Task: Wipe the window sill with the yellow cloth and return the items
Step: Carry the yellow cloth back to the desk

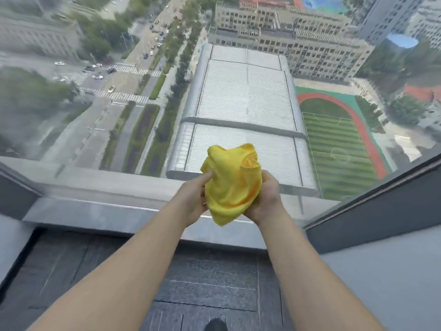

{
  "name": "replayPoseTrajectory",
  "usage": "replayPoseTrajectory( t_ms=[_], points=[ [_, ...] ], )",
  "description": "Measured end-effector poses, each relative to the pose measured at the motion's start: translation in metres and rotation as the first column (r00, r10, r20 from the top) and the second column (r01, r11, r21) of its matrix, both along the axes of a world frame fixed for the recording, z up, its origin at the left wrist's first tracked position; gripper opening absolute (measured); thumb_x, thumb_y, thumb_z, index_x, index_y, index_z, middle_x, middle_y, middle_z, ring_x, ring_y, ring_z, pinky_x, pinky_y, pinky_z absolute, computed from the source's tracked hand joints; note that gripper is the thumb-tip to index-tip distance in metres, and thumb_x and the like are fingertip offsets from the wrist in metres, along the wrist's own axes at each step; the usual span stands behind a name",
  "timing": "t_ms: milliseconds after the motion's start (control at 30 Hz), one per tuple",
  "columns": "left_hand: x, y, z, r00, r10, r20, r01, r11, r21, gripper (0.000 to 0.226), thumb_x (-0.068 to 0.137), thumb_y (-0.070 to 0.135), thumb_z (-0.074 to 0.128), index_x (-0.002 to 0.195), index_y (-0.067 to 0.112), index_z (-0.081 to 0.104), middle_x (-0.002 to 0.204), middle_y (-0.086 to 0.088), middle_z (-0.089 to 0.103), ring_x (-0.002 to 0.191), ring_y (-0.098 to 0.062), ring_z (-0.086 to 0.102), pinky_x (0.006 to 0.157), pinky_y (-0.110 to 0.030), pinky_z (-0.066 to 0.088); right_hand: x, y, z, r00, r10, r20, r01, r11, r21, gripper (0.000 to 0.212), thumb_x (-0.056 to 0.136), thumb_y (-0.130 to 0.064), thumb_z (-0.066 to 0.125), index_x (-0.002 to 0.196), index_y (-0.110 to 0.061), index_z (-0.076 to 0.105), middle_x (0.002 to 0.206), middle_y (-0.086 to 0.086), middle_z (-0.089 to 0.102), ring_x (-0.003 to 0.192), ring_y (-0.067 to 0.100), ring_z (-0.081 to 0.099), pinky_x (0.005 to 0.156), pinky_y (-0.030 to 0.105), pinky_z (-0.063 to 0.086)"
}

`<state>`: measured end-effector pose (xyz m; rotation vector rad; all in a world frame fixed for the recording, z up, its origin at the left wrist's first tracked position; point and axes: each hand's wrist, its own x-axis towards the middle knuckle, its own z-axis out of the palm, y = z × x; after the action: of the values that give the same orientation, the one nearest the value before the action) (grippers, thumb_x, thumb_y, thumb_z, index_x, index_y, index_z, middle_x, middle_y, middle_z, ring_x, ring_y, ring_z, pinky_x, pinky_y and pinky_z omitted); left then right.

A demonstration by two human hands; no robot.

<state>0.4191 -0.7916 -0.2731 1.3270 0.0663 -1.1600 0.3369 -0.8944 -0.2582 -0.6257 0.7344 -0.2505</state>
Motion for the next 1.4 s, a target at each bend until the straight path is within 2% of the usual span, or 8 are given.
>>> replayPoseTrajectory(
  t_ms=[100,233,400,633,867,967,1067,1400],
  points=[
    [0.016,0.037,0.051,0.972,0.210,0.101,-0.210,0.978,-0.008,0.020,0.092,0.022,0.043,0.102,0.010,0.054,0.090,-0.006,0.061,0.078,-0.017,0.056,0.065,-0.027,0.046,0.022,0.024,0.053,0.992,0.109,0.058,-0.108,0.994,-0.024,0.030,0.078,-0.033,0.047,0.062,-0.014,0.064,0.072,0.009,0.065,0.077,0.026,0.060,0.077,0.031,0.051],
    [0.035,0.112,0.098,0.878,0.366,0.307,-0.387,0.922,0.006,0.013,0.093,0.020,0.042,0.089,0.013,0.052,0.085,-0.004,0.057,0.078,-0.019,0.055,0.069,-0.032,0.046,0.046,0.068,0.093,0.937,0.345,0.047,-0.342,0.938,-0.057,0.068,0.088,-0.059,0.030,0.069,-0.014,0.077,0.077,0.008,0.075,0.068,0.023,0.073,0.074,0.035,0.052],
    [0.034,0.223,0.140,0.709,0.484,0.512,-0.577,0.817,0.027,0.012,0.090,0.018,0.047,0.097,0.010,0.054,0.087,-0.005,0.056,0.093,-0.024,0.051,0.087,-0.039,0.043,0.070,0.160,0.130,0.780,0.596,-0.192,-0.624,0.714,-0.318,0.027,0.088,-0.027,0.055,0.104,-0.006,0.061,0.087,0.011,0.066,0.075,0.025,0.064,0.074,0.036,0.053],
    [-0.008,0.407,0.205,0.438,0.635,0.636,-0.806,0.591,-0.035,0.018,0.089,0.015,0.048,0.107,0.019,0.050,0.111,-0.009,0.056,0.097,-0.024,0.053,0.081,-0.034,0.044,0.095,0.343,0.180,0.617,0.766,-0.183,-0.745,0.492,-0.451,0.030,0.089,-0.013,0.054,0.117,-0.004,0.055,0.093,0.012,0.063,0.080,0.025,0.059,0.077,0.037,0.051],
    [-0.078,0.552,0.241,0.120,0.725,0.678,-0.964,0.248,-0.095,0.025,0.086,0.010,0.051,0.111,0.017,0.052,0.090,0.001,0.057,0.083,-0.018,0.055,0.075,-0.033,0.044,0.090,0.507,0.217,0.294,0.951,-0.092,-0.795,0.190,-0.576,0.008,0.085,-0.006,0.056,0.080,-0.011,0.060,0.086,0.011,0.062,0.077,0.024,0.060,0.079,0.039,0.051],
    [-0.122,0.594,0.252,-0.027,0.725,0.689,-0.991,0.073,-0.115,0.033,0.085,0.004,0.051,0.117,0.013,0.051,0.083,0.003,0.056,0.083,-0.018,0.053,0.068,-0.026,0.044,0.073,0.566,0.229,0.113,0.991,-0.078,-0.803,0.045,-0.595,0.005,0.084,-0.008,0.058,0.084,-0.011,0.062,0.099,0.014,0.063,0.094,0.030,0.060,0.093,0.047,0.048],
    [-0.170,0.631,0.258,-0.146,0.689,0.710,-0.989,-0.086,-0.120,0.038,0.085,0.003,0.050,0.121,0.014,0.052,0.103,-0.006,0.060,0.092,-0.019,0.054,0.070,-0.027,0.045,0.043,0.622,0.237,-0.032,0.995,-0.099,-0.784,-0.086,-0.615,0.018,0.086,-0.013,0.058,0.103,-0.007,0.062,0.115,0.017,0.062,0.107,0.034,0.059,0.098,0.049,0.047],
    [-0.342,0.735,0.262,-0.475,0.500,0.724,-0.831,-0.526,-0.181,0.037,0.087,-0.001,0.045,0.121,0.011,0.051,0.099,0.000,0.055,0.088,-0.017,0.053,0.066,-0.018,0.042,-0.103,0.787,0.250,-0.388,0.906,-0.170,-0.670,-0.404,-0.623,0.040,0.090,-0.015,0.054,0.130,-0.013,0.048,0.113,0.003,0.054,0.105,0.025,0.052,0.089,0.039,0.045]
  ],
)
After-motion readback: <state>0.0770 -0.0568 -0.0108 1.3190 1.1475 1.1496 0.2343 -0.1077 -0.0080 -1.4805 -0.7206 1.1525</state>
